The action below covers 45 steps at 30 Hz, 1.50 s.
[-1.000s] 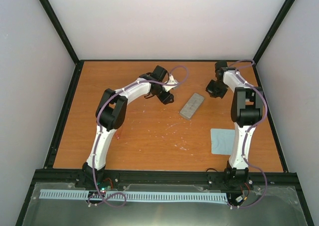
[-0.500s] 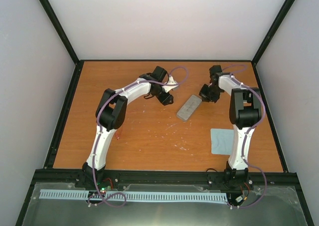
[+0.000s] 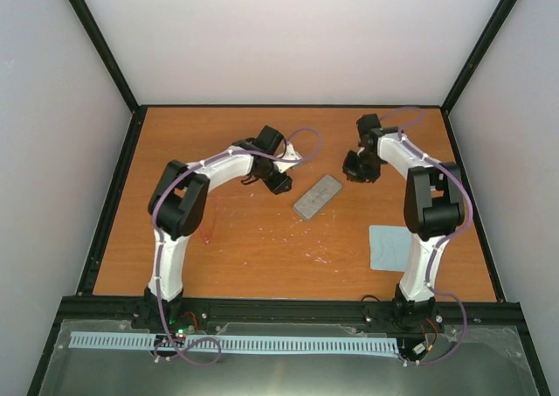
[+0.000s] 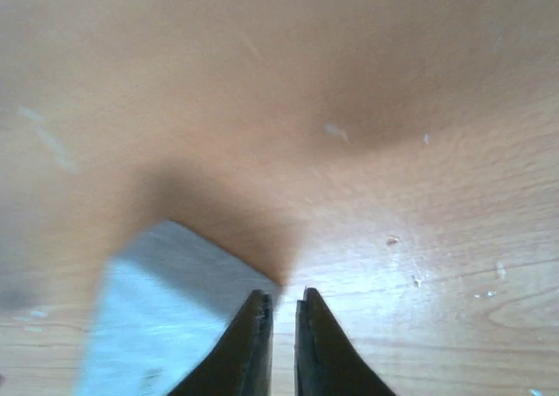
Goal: Organize the sunglasses
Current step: Adjust the sunglasses case at the center of the board.
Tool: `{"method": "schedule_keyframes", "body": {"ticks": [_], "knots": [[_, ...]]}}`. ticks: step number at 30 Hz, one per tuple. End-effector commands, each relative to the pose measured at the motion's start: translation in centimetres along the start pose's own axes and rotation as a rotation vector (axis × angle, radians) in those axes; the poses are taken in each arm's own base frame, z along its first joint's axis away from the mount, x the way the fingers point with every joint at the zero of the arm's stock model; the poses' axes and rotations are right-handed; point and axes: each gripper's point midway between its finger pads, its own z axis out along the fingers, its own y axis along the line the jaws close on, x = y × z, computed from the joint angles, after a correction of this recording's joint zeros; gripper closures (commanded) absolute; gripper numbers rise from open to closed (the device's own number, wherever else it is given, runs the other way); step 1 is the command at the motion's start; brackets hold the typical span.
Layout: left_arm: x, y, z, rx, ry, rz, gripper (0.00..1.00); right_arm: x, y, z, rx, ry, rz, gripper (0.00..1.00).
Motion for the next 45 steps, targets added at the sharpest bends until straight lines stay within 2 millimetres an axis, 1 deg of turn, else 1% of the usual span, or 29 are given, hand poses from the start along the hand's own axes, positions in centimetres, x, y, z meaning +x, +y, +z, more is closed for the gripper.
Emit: {"method": "schedule_keyframes", "body": {"ticks": [1,2,3,4,5,7,8,10,12,15,19,22,25,28,30,32,36,39,43,44,45], "knots": [[-3.5,1.1,-6.9,-0.111,-0.183,0.054,0.49,-4.0,5.0,-8.7,-0.130,-0.253,-0.261,0.78],[-3.5,0.5,-8.3,-0.090,-0.209,0.060,0.50,-4.2,6.4,-9.7,-0.169,-0.277,-0.327,0.73],[-3.3,-0.4,-9.1,-0.056,-0.227,0.070,0.53,-4.4,7.7,-10.5,-0.193,-0.291,-0.382,0.75],[-3.1,-1.6,-9.9,-0.016,-0.241,0.102,0.56,-4.3,8.6,-10.6,-0.210,-0.282,-0.427,0.80],[-2.6,-3.1,-10.4,0.044,-0.252,0.129,0.58,-4.1,9.1,-10.2,-0.224,-0.252,-0.451,0.84],[-1.3,-5.5,-10.7,0.147,-0.243,0.156,0.62,-3.7,10.2,-8.2,-0.256,-0.186,-0.474,0.90],[-0.7,-6.6,-10.6,0.195,-0.225,0.161,0.64,-3.9,10.3,-7.4,-0.248,-0.176,-0.472,0.92],[0.9,-8.4,-9.5,0.273,-0.162,0.161,0.71,-3.6,10.9,-5.4,-0.223,-0.152,-0.484,0.96],[2.1,-9.8,-8.5,0.339,-0.111,0.154,0.78,-4.0,10.0,-3.4,-0.161,-0.127,-0.435,0.97],[2.6,-11.0,-7.8,0.391,-0.086,0.147,0.82,-4.3,9.3,-1.4,-0.124,-0.098,-0.400,0.97],[3.4,-11.3,-6.6,0.415,-0.032,0.146,0.84,-3.7,9.3,-0.2,-0.133,-0.063,-0.403,0.97],[4.1,-11.3,-5.4,0.431,0.007,0.137,0.85,-2.9,9.5,0.6,-0.144,-0.032,-0.430,0.97],[3.9,-11.5,-4.6,0.450,0.010,0.131,0.84,-1.6,9.5,1.5,-0.150,0.010,-0.450,0.97],[3.5,-11.8,-3.7,0.466,0.007,0.129,0.84,0.1,9.1,2.3,-0.158,0.051,-0.460,0.97],[3.3,-11.9,-3.0,0.480,0.009,0.120,0.84,1.3,8.5,2.7,-0.152,0.072,-0.463,0.97],[3.0,-11.9,-2.4,0.494,0.008,0.109,0.83,2.7,7.4,3.1,-0.141,0.101,-0.461,0.97],[2.3,-11.5,-1.2,0.488,-0.005,0.099,0.83,5.0,5.7,3.0,-0.128,0.135,-0.455,0.97],[2.0,-10.8,-0.5,0.460,-0.005,0.098,0.83,6.9,4.2,2.5,-0.114,0.162,-0.451,0.97],[1.6,-9.4,0.7,0.383,-0.010,0.112,0.82,9.1,3.0,0.6,-0.104,0.168,-0.458,0.97],[1.4,-8.9,0.9,0.360,-0.015,0.114,0.82,9.4,2.7,0.0,-0.091,0.160,-0.464,0.97],[1.1,-8.5,1.0,0.341,-0.025,0.119,0.81,9.3,2.4,-0.8,-0.076,0.141,-0.473,0.95]]}}
